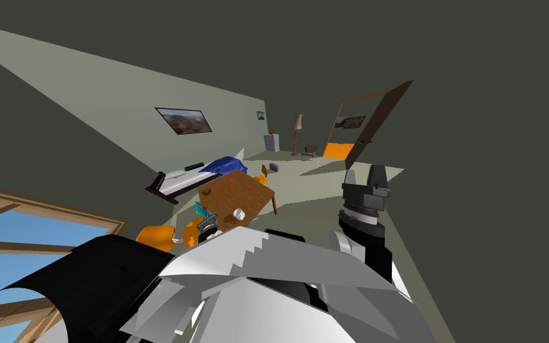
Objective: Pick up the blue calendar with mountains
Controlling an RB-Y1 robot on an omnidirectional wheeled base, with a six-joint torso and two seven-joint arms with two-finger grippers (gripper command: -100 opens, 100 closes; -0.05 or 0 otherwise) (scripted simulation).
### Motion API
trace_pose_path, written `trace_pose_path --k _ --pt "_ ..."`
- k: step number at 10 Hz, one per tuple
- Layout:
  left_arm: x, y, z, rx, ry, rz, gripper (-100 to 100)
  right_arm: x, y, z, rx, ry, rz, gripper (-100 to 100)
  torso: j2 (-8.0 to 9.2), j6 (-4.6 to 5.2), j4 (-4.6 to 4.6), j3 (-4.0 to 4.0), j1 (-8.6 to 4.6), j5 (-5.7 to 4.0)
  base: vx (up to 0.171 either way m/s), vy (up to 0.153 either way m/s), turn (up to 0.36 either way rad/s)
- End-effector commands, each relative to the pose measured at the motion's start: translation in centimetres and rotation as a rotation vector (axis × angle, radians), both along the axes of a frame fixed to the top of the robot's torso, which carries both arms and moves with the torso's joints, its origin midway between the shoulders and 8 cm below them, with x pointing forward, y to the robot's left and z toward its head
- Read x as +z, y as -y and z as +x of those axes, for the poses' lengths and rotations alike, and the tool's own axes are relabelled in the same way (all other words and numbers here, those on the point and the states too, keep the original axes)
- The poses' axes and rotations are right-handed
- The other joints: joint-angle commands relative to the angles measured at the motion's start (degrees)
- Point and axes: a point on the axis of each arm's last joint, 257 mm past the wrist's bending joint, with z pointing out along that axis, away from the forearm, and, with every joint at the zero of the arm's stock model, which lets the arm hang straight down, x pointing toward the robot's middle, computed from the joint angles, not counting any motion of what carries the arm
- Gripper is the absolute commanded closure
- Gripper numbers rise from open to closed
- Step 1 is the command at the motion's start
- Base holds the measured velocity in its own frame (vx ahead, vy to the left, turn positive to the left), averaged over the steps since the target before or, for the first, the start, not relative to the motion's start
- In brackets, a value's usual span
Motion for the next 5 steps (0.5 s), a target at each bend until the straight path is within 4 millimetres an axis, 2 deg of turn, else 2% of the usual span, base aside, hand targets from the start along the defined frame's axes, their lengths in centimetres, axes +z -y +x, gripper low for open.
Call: trace_pose_path --k 1,2,4,5 --pt "-0.4 1.0 1.3 -0.009 -0.01 -0.008 100 0.0 0.0 0.0 0.0 0.0 0.0 0 0.0 0.0 0.0 0.0 0.0 0.0 -0.051 0.041 0.084" --pt "-0.4 1.0 1.3 -0.011 -0.024 0.0 100 0.0 0.0 0.0 0.0 0.0 0.0 0 -0.04 -0.03 -0.04 -0.04 -0.01 0.09 -0.017 0.003 0.014" --pt "-0.8 4.5 5.9 -0.053 -0.001 -0.017 100 0.0 0.0 0.0 0.0 0.0 0.0 0 -0.14 -0.05 -0.11 -0.12 0.03 0.2 -0.058 0.047 0.201" --pt "-0.8 4.5 5.9 -0.056 -0.025 -0.002 100 0.0 0.0 0.0 0.0 0.0 0.0 0 -0.09 0.03 -0.12 -0.1 0.17 0.37 -0.064 0.055 0.063"
